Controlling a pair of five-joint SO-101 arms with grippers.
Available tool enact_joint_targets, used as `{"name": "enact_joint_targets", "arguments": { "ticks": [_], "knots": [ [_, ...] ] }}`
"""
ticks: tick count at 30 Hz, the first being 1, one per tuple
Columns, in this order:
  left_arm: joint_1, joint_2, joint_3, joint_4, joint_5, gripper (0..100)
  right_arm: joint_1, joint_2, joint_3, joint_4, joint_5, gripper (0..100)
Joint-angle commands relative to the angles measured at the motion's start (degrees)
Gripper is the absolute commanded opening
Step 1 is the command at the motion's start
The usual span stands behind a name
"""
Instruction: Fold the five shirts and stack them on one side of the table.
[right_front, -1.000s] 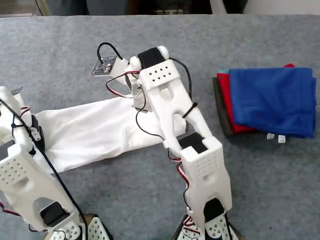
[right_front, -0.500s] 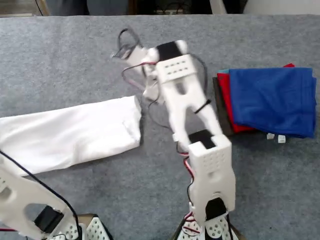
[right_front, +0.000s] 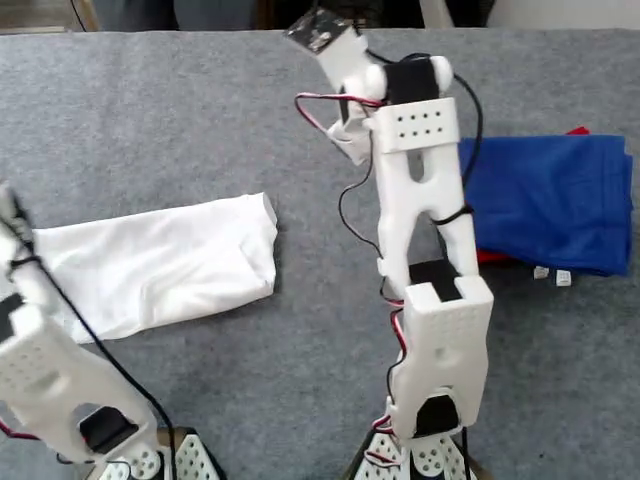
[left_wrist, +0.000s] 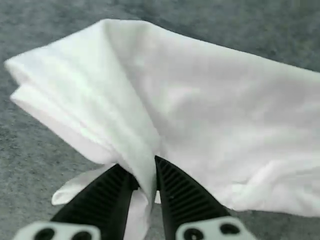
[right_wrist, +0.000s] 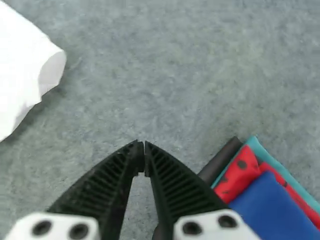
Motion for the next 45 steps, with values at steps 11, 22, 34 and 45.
{"name": "enact_joint_targets", "arguments": {
  "ticks": [11,22,34,45],
  "knots": [
    [33.5,-21.8,14.5,-0.2,6.4,3,12.3,-3.9,-4.0,1.1,-1.1,1.5],
    [50.2,-14.9,12.0,-3.3,8.6,3,12.9,-3.9,-2.0,1.0,-0.7,1.5],
    [55.4,-2.5,0.8,-6.2,9.8,3,12.9,-4.0,-2.1,1.0,-0.7,1.5],
    [56.9,5.3,-8.9,-4.7,11.6,7,13.0,-4.0,-2.1,1.0,-0.6,1.5]
  ]
}}
